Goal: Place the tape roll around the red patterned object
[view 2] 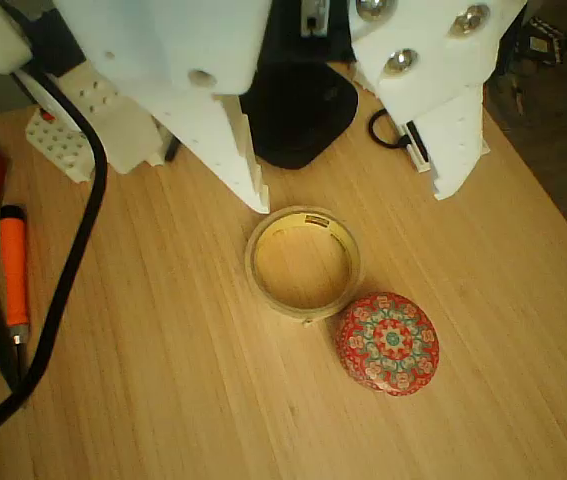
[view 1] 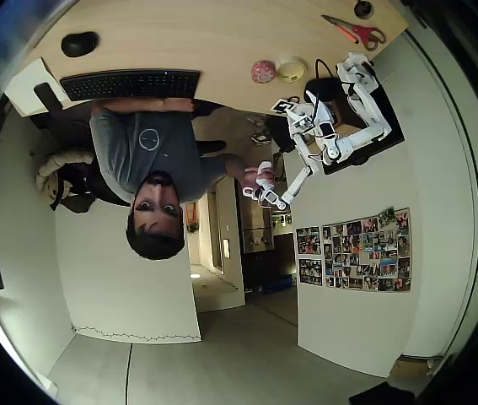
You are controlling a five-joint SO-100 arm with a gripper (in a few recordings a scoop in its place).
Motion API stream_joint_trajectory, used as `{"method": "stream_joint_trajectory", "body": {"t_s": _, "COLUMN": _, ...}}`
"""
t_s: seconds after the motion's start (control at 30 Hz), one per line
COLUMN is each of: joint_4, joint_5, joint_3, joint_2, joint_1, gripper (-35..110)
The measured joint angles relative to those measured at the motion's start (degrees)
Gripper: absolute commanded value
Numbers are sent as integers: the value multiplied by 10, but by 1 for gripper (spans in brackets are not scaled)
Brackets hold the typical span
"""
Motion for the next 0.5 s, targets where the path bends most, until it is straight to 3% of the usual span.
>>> {"method": "stream_joint_trajectory", "body": {"t_s": 0.1, "joint_4": -33, "joint_5": -33, "joint_3": -34, "joint_2": -34, "joint_1": -11, "gripper": 46}}
{"method": "stream_joint_trajectory", "body": {"t_s": 0.27, "joint_4": -102, "joint_5": -239, "joint_3": -266, "joint_2": -83, "joint_1": -18, "gripper": 46}}
{"method": "stream_joint_trajectory", "body": {"t_s": 0.5, "joint_4": -110, "joint_5": -272, "joint_3": -278, "joint_2": -84, "joint_1": -18, "gripper": 46}}
